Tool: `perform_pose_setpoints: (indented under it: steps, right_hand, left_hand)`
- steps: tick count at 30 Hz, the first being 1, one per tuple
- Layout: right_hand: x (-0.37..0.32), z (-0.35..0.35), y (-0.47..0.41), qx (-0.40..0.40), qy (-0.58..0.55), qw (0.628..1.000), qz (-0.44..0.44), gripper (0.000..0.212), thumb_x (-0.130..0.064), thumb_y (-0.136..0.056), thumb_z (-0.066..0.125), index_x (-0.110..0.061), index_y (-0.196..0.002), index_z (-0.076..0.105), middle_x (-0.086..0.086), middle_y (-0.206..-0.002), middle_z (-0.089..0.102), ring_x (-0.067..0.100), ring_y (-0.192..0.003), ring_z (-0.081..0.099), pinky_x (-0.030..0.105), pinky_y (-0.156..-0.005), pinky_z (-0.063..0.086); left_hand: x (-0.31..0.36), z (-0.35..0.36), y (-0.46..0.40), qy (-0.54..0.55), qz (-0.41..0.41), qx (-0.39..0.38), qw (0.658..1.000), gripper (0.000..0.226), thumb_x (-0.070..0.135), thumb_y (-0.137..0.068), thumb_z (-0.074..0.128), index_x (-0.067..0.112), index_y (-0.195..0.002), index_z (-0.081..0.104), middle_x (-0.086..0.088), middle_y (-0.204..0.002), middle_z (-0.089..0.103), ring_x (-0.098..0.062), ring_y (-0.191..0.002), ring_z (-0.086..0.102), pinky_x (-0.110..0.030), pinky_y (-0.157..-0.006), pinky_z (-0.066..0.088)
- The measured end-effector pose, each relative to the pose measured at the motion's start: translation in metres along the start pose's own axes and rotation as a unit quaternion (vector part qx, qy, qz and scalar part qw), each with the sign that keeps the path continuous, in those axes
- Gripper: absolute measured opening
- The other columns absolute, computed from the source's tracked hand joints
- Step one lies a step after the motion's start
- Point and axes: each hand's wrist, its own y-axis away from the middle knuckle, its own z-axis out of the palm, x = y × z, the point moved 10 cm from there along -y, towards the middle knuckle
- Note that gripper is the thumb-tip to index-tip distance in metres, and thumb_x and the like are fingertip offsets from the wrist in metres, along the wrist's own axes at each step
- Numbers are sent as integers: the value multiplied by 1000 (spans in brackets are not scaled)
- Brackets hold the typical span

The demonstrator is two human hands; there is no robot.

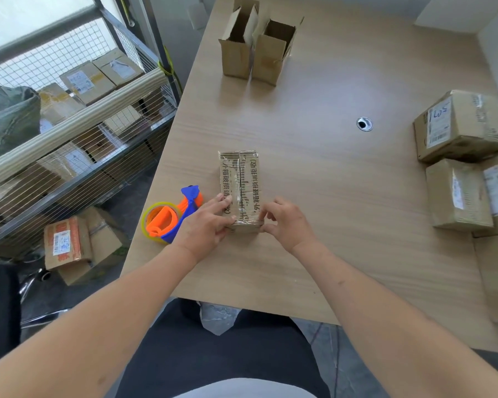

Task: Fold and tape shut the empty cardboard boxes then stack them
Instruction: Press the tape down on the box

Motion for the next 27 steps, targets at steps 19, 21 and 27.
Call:
perform_pose_setpoints:
  steps: [19,21,27]
  right_hand:
    - [5,20,22,-28,-162,916,367,28,-40,-78,77,-16,-90,73,3,-93,74,27,-91,70,32,-77,57]
    - [-1,29,25,-46,-170,918,355,47,-60,-72,76,-19,-96,74,2,-98,75,24,-92,71,29,-76,56]
    - [11,11,35,-89,5,938,334,116,-73,-55,83,-21,-144,31,8,-129,54,33,-120,58,44,-93,49]
  left_hand:
    - [-3,1,-14,-37,4,-74,997,40,-4,-77,83,26,-103,82,-4,-131,69,-33,-127,60,-47,-90,59]
    - [8,-2,-18,-46,17,-46,998,34,1,-64,93,24,-87,83,-2,-105,78,-28,-104,70,-42,-67,63]
    - [35,5,-30,-41,67,-102,992,38,-7,-67,80,25,-88,81,1,-80,73,-25,-79,70,-36,-62,58]
